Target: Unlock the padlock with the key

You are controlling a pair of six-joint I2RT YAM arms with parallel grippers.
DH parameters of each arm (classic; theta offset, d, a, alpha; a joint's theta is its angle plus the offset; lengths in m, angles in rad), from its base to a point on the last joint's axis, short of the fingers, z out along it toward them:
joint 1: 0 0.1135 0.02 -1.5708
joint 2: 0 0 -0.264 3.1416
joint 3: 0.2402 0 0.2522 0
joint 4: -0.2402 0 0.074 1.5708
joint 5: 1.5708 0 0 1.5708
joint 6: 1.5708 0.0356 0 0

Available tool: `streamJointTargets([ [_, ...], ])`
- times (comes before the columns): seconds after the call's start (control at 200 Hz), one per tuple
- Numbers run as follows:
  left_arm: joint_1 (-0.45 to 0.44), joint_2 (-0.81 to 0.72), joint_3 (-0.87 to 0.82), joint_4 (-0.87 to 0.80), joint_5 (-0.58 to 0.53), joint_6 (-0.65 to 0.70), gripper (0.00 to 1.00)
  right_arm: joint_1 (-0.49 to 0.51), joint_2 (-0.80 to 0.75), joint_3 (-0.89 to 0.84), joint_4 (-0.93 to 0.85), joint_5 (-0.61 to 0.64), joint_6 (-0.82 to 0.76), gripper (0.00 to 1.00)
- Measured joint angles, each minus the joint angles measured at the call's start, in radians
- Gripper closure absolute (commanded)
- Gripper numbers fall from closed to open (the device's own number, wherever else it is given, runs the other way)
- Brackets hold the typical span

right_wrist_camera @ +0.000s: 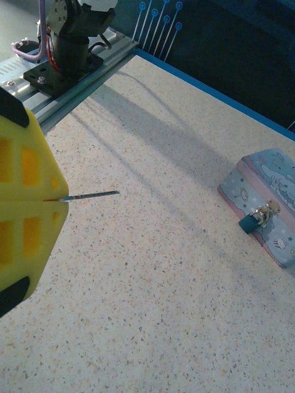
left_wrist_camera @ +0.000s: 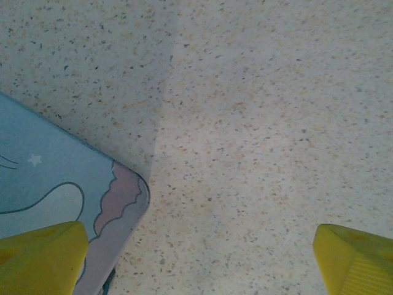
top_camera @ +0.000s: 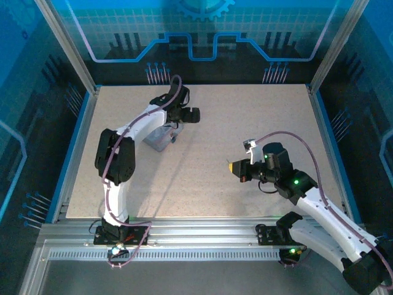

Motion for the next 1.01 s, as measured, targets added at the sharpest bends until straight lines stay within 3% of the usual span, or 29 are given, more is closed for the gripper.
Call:
streamJointTargets([
  [0.455, 0.003, 0.042, 0.006, -0.023, -0.009, 0.000, 0.06, -0.032, -0.040, -0.034, -0.011, 0.012, 0.000, 0.98],
  [1.005, -0.025, -0.058, -0.163, 0.078, -0.017, -0.001, 0.06, -0.120, -0.020, -0.034, -0.051, -0.024, 0.001, 0.98],
])
